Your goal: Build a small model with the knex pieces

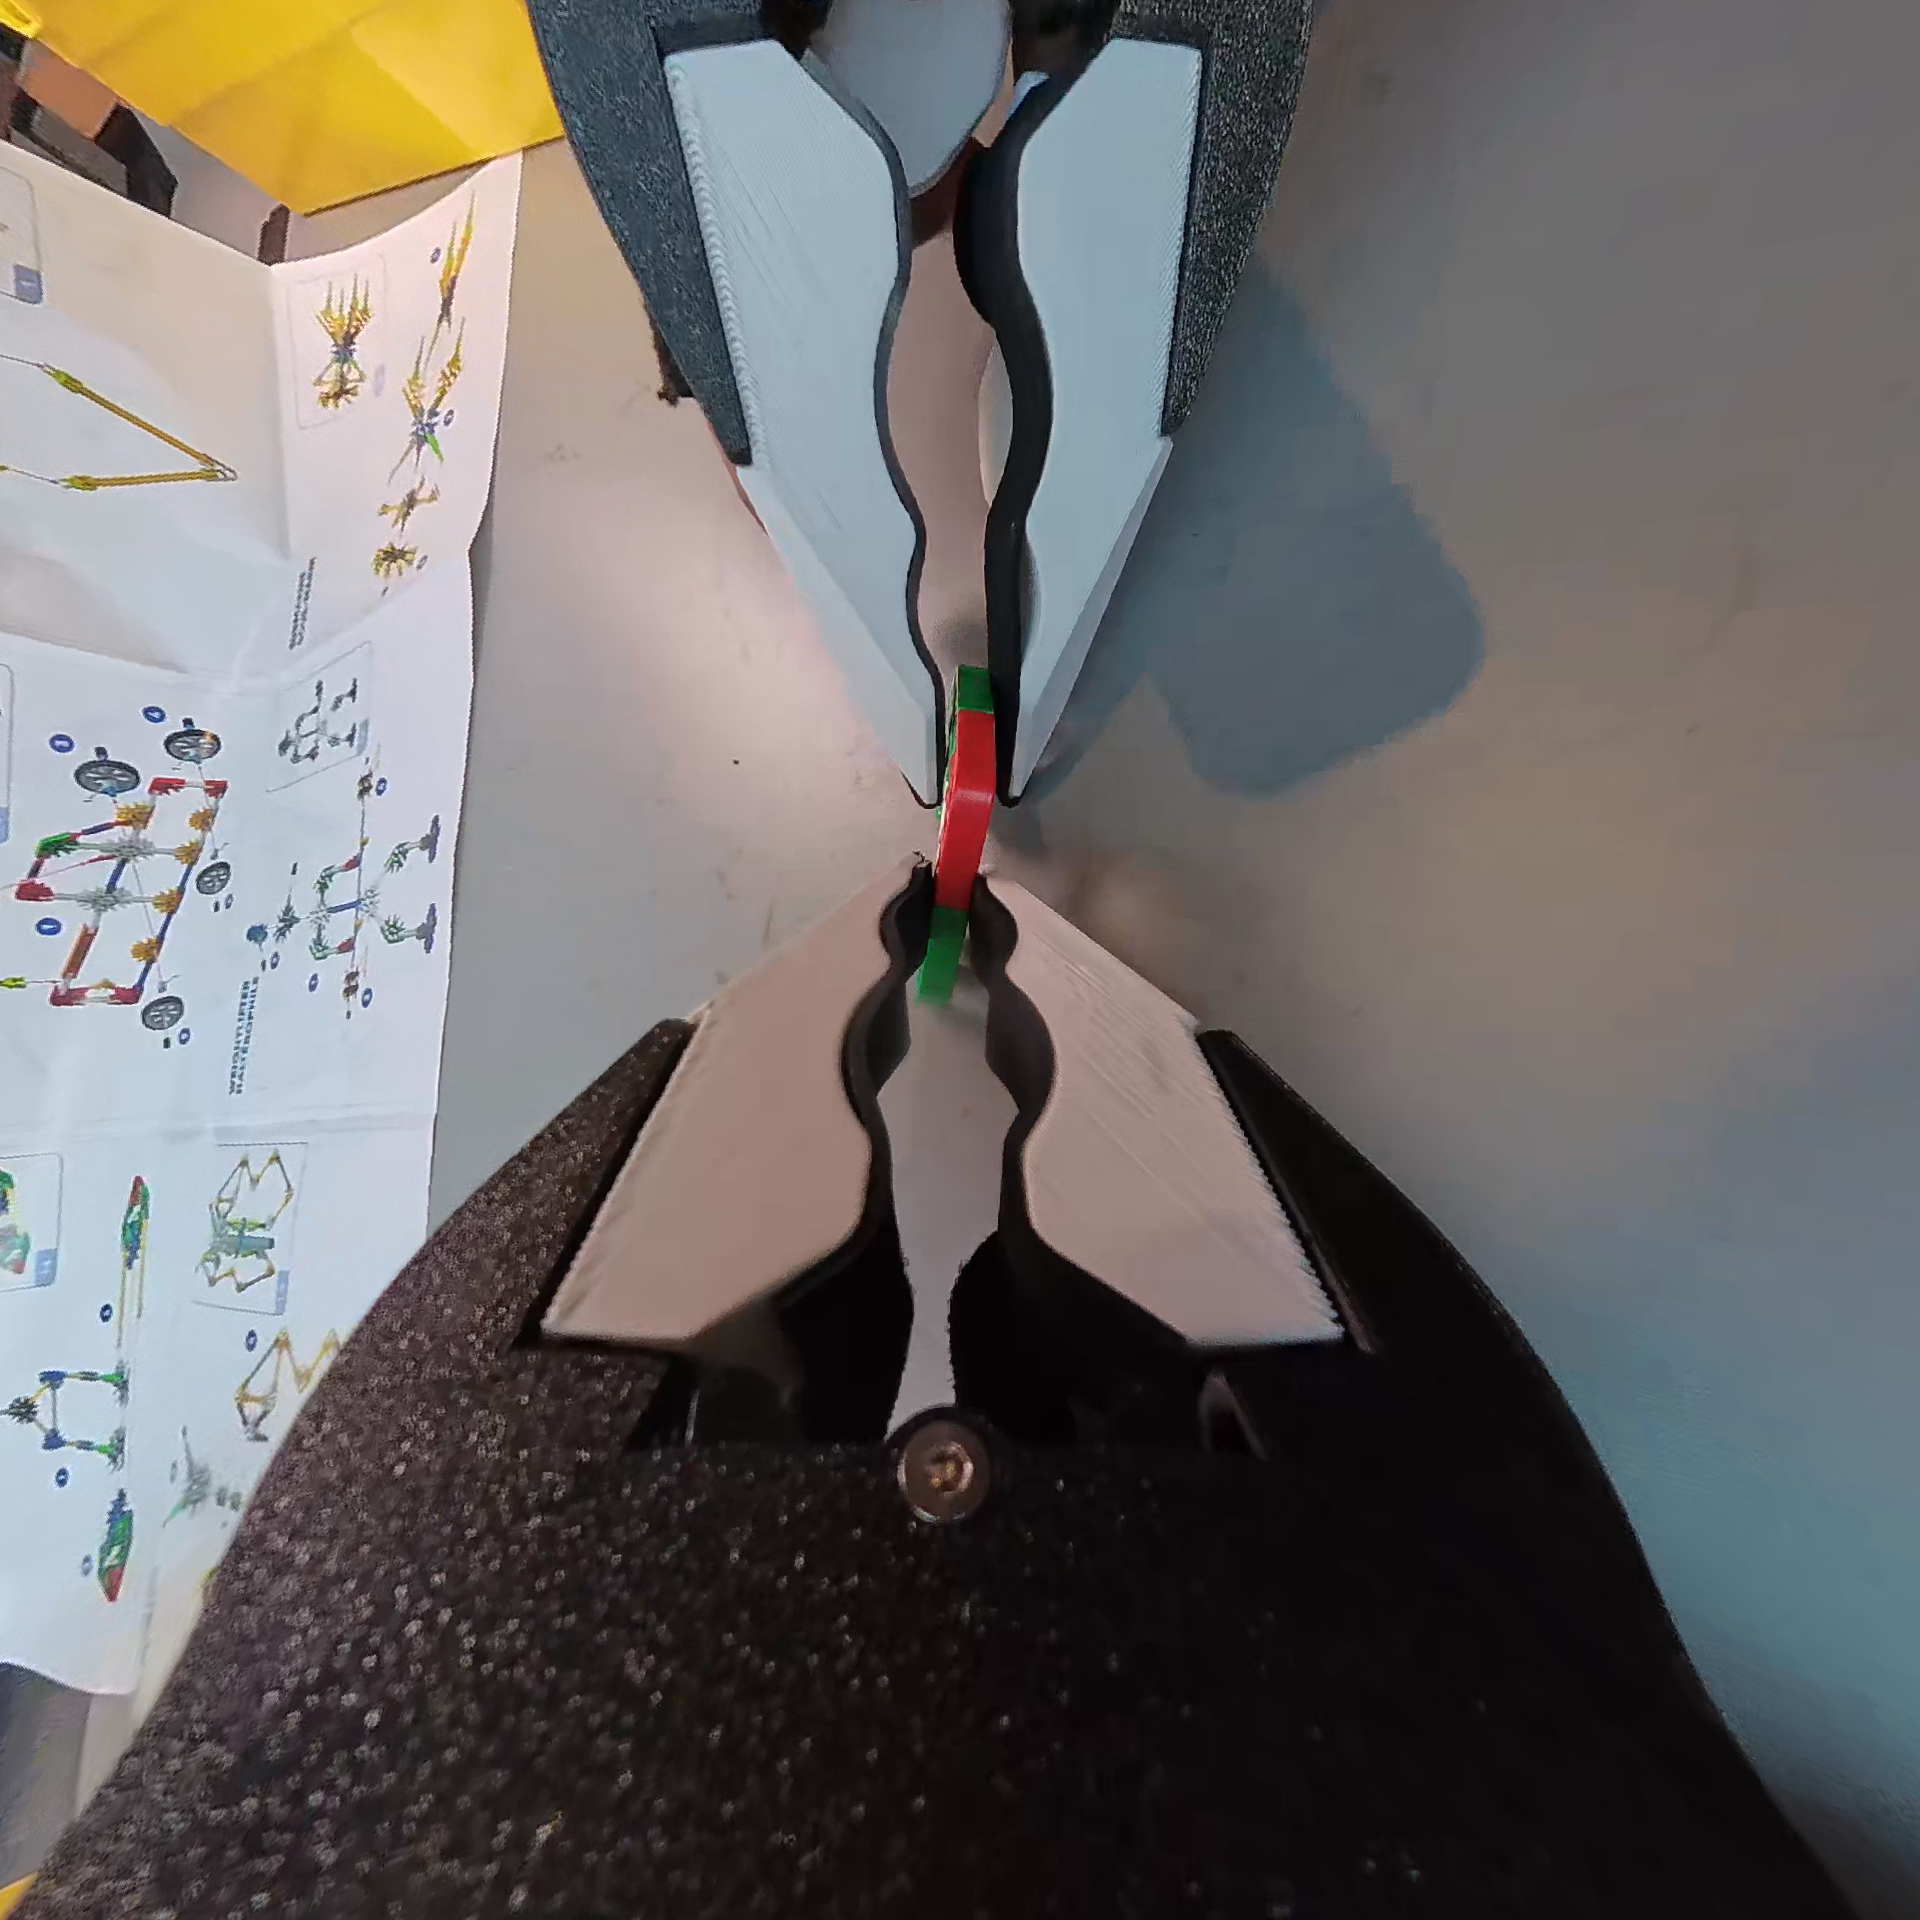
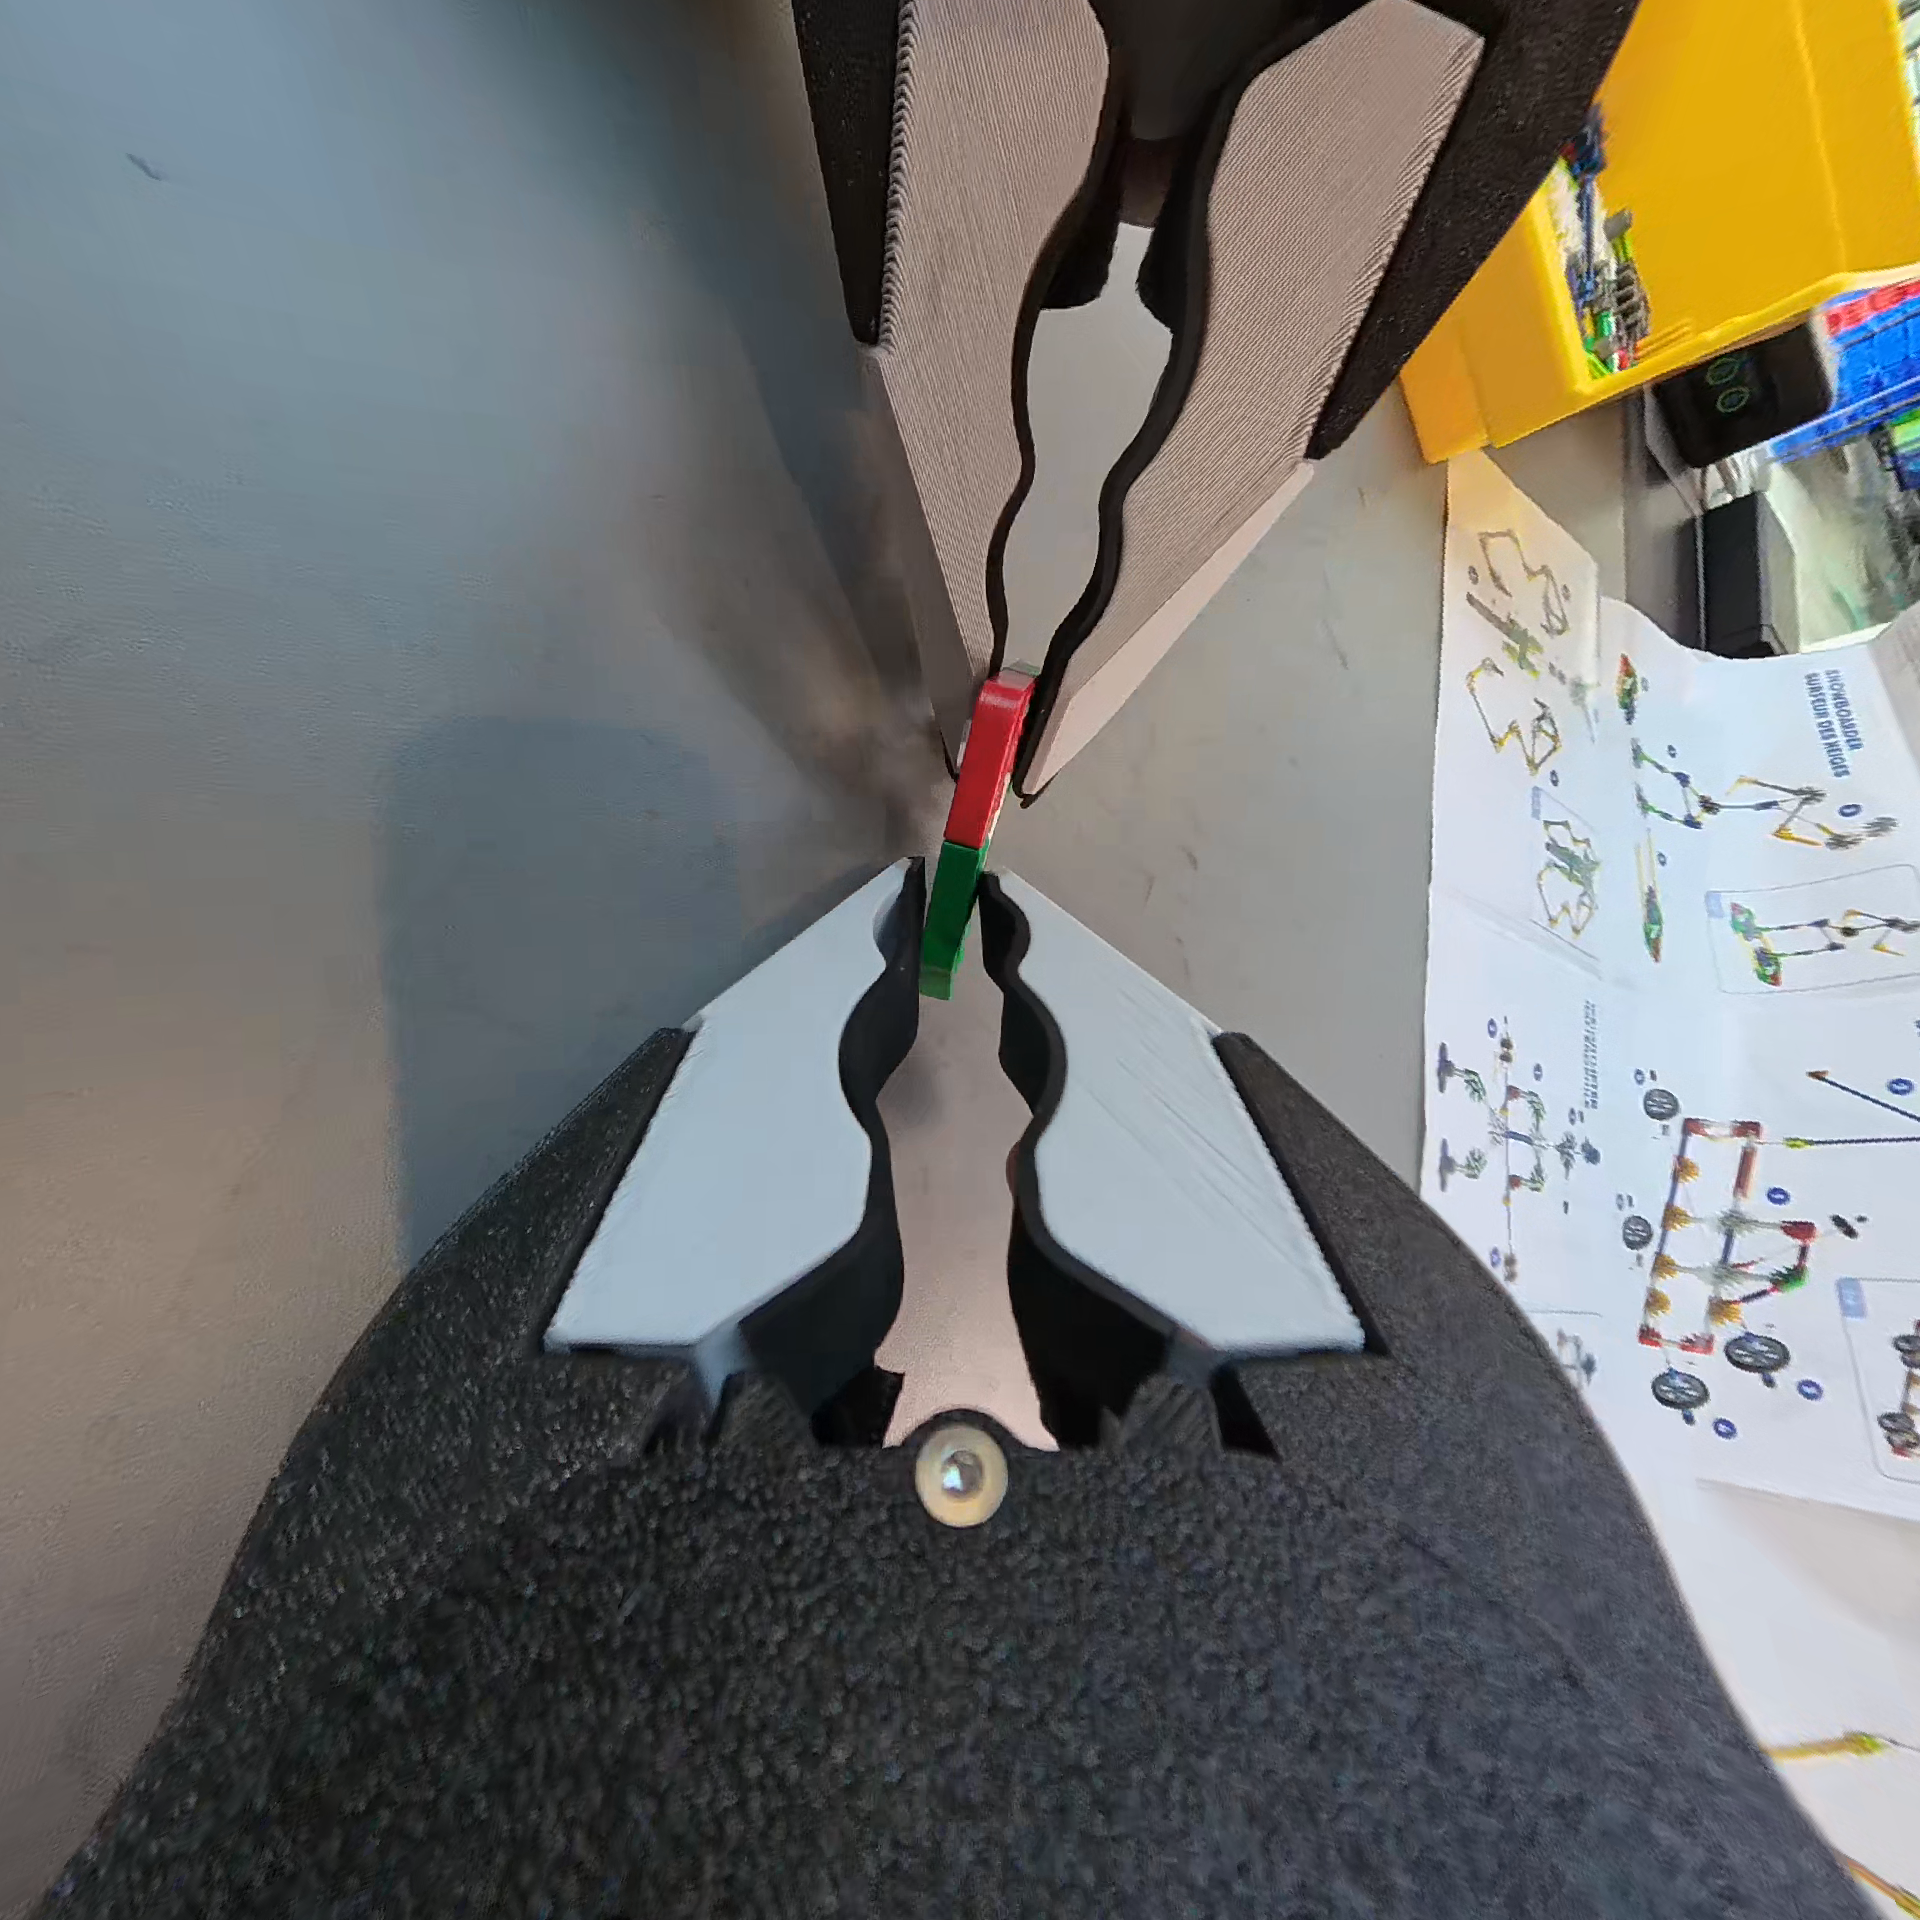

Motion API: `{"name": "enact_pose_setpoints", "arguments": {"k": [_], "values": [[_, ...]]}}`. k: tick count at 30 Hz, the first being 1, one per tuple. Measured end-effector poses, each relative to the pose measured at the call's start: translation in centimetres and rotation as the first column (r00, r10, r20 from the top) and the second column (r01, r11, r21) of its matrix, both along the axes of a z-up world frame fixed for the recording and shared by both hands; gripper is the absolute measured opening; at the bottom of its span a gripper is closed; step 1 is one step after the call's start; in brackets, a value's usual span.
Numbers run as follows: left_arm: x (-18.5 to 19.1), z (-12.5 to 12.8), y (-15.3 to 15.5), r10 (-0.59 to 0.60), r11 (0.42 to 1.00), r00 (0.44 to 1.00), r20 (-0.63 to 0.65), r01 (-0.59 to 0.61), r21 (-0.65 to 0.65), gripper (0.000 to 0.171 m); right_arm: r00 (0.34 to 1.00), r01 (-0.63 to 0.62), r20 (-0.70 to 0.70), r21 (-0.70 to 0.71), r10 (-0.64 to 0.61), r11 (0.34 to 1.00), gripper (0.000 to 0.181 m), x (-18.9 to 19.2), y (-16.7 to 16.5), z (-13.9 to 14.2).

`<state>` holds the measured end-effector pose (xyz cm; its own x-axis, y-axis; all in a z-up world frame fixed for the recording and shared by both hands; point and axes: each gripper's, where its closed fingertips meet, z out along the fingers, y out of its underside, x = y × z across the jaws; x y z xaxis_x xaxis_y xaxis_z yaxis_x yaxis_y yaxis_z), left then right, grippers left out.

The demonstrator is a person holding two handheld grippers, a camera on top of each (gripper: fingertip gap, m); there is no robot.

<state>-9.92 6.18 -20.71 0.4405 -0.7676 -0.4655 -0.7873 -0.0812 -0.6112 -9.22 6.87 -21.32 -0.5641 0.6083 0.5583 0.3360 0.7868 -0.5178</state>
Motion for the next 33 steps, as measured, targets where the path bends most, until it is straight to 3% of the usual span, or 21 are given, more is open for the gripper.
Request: {"name": "enact_pose_setpoints", "arguments": {"k": [7,16,24,29,33], "values": [[0.2,0.1,-0.4,0.066,0.99,0.995,0.07,-0.056,-0.132,0.005,0.997,0.005,0.076,-0.032,-0.002,0.999,0.006,0.1,-0.2,0.0],[0.4,0.0,-1.0,0.071,0.984,0.996,0.054,-0.061,-0.166,0.005,0.993,-0.017,0.117,0.079,0.007,0.997,0.007,0.4,-0.6,-0.2],[0.6,0.0,-1.4,0.087,0.959,0.995,0.052,-0.07,-0.274,0.005,0.984,-0.022,0.176,0.054,0.012,0.998,0.006,0.5,-0.8,-0.2],[0.6,0.1,-1.3,0.083,0.977,0.992,0.091,-0.063,-0.202,0.006,0.992,0.002,0.128,0.074,-0.012,0.997,0.007,0.2,-0.7,-0.2],[0.8,-0.1,-1.5,0.028,0.996,1.0,-0.012,-0.029,-0.087,0.006,1.0,-0.002,-0.008,0.199,0.004,0.98,0.008,0.2,-0.6,0.0]]}}
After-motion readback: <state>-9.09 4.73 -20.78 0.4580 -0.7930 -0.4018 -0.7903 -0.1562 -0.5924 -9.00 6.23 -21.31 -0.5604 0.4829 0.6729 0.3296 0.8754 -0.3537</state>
